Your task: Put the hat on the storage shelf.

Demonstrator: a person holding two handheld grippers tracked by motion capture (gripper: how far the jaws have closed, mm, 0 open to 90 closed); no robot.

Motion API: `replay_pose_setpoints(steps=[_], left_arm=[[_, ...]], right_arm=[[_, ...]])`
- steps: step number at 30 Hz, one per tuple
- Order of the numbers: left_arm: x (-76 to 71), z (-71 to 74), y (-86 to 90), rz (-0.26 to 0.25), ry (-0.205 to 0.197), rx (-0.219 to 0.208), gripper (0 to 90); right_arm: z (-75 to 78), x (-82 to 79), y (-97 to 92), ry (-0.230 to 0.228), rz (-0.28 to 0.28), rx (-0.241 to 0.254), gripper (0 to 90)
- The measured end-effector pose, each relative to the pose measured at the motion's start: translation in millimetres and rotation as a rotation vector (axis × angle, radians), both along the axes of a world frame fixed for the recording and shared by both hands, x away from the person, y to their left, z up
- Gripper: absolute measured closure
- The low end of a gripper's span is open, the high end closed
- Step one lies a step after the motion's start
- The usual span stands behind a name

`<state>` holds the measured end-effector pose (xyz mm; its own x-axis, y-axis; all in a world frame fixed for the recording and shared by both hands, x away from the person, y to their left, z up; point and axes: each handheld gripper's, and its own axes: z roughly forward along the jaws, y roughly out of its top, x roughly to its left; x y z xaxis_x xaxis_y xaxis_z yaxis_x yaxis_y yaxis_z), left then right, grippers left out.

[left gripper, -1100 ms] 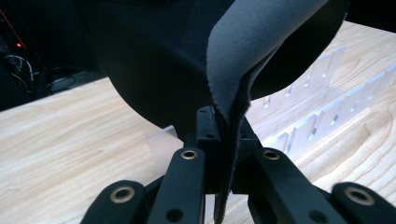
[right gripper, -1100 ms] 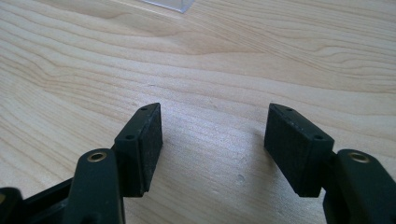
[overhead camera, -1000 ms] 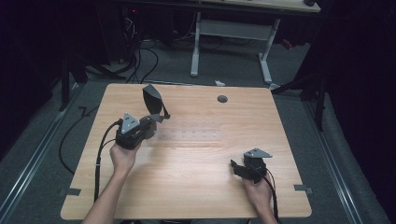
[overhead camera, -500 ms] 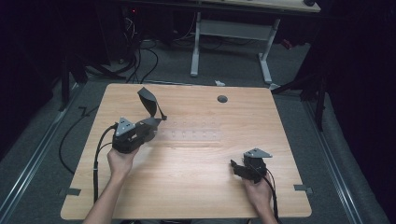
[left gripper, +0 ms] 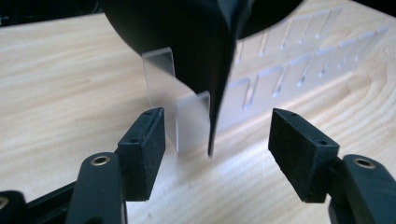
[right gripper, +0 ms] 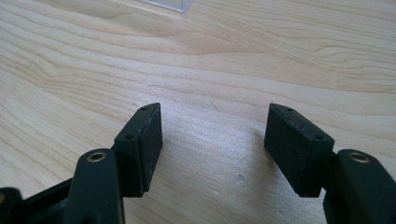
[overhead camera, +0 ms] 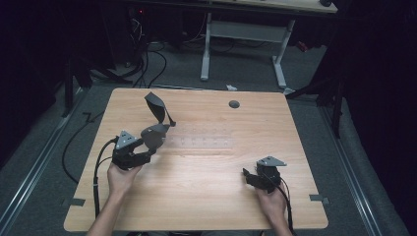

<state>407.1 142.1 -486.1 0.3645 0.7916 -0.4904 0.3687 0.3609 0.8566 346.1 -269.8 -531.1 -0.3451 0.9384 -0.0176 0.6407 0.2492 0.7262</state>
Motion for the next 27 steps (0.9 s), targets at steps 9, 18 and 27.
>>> replay_pose_setpoints(steps=[9,18,27], left_arm=[[-14.9,-10.3,9.4,0.001,0.038,-0.029,36.6],[-25.6,-17.3,16.4,0.003,0.066,-0.037,36.3],[-34.3,-37.4,20.5,0.023,0.107,0.002,36.8]], right_arm=[[0.0,0.1,0.0,-0.001,0.001,-0.001,37.1],[0.0,0.1,0.1,-0.001,0.0,0.0,37.0],[0.0,0.1,0.1,-0.001,0.0,0.0,37.0]])
